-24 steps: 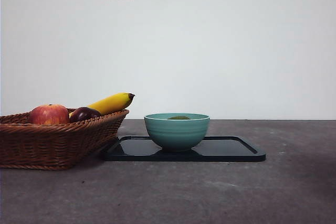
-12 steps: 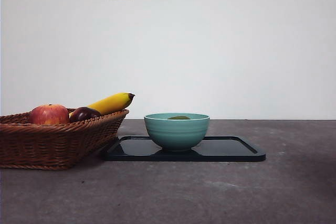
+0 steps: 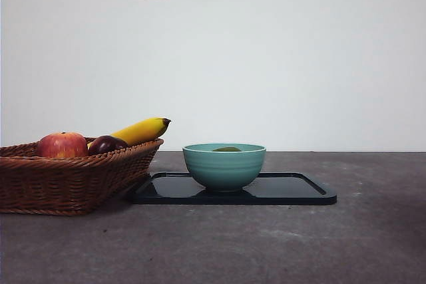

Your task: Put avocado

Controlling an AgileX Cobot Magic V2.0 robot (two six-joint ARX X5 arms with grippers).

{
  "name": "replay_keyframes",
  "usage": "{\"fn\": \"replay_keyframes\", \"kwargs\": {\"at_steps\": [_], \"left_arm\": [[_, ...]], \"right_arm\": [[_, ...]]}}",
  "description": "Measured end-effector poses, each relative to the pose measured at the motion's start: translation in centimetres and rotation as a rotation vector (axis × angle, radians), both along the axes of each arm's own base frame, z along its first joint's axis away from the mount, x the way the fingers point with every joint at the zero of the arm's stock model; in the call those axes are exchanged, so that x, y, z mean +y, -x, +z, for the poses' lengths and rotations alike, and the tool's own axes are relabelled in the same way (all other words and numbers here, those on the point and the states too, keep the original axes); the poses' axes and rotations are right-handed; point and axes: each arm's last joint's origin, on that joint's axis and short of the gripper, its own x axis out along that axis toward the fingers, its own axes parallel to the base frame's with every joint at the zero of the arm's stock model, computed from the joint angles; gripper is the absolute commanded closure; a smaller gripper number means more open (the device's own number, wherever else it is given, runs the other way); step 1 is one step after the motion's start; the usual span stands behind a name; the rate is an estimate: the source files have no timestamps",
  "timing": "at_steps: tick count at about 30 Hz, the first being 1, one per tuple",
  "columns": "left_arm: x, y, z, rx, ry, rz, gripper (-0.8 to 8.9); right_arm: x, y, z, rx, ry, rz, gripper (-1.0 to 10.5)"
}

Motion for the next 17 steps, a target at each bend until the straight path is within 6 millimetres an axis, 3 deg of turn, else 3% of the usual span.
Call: {"fn": "replay_keyframes", "kwargs": {"at_steps": [4, 10, 12, 17], "left_arm": [[0.0, 0.0, 0.0, 0.0, 0.0, 0.0, 8.05], [0.0, 0.0, 0.0, 0.0, 0.0, 0.0, 8.05], [0.0, 0.0, 0.0, 0.0, 0.0, 0.0, 8.05], [0.0, 0.0, 0.0, 0.0, 0.0, 0.0, 8.05]], "right_arm": [[-1.2, -0.1, 0.6, -0.046, -0.027, -0.043, 9.4], [-5.1, -1.0, 1.8, -0.3, -0.155, -0.295, 9.4], [-6.8, -1.0, 0.8, -0.386, -0.171, -0.414, 9.4], [-10.2, -0.4, -5.0, -0.604, -0.179, -0.684, 9.4]]}}
